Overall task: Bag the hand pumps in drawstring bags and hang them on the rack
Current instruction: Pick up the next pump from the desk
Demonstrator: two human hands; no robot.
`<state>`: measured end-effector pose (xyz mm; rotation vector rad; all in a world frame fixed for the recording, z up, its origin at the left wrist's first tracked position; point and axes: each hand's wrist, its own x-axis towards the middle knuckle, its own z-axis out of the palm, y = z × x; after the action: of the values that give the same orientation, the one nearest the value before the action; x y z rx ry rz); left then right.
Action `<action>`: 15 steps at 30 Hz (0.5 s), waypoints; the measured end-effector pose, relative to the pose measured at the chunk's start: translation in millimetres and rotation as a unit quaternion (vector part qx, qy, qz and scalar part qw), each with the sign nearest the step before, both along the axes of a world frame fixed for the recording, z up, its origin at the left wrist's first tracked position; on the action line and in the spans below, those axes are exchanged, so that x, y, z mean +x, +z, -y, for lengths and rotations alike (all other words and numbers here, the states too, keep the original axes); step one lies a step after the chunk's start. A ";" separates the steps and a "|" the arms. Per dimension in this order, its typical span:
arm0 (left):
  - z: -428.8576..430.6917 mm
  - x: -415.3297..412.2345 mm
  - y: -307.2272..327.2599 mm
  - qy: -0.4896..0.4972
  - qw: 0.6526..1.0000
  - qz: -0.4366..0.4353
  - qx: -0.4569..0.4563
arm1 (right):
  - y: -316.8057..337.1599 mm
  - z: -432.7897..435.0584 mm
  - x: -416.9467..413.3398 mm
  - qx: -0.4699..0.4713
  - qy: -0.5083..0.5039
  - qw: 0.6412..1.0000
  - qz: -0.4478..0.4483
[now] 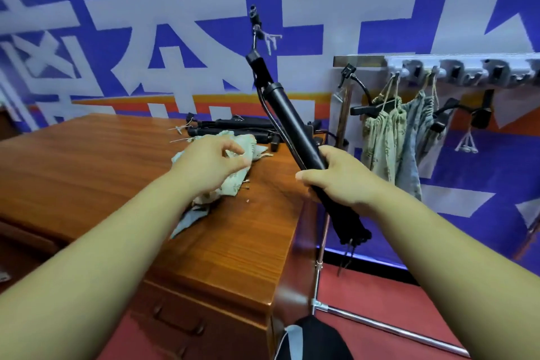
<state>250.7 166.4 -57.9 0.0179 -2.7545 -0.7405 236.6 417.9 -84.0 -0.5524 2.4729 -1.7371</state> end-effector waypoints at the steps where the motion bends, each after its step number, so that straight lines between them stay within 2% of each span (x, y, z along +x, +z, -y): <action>1: 12.8 -4.5 -1.1 0.020 0.999 0.014 -0.033 | 0.4 7.7 -2.2 -0.001 -0.012 1.000 -0.005; 7: 48.2 -38.0 -26.7 0.054 0.980 0.121 -0.145 | -6.8 34.1 -18.8 -0.037 -0.038 0.998 0.037; 12: 58.5 -59.1 -39.2 0.082 0.972 0.094 -0.201 | -9.2 42.7 -27.9 -0.026 -0.039 0.997 0.053; 15: 61.5 -64.5 -38.2 0.090 0.976 0.085 -0.182 | -9.6 49.6 -32.8 -0.021 -0.035 0.997 0.059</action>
<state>186.2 104.9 -96.1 0.2616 -2.9557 -0.1898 203.8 368.3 -93.6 -0.3579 2.4075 -1.7943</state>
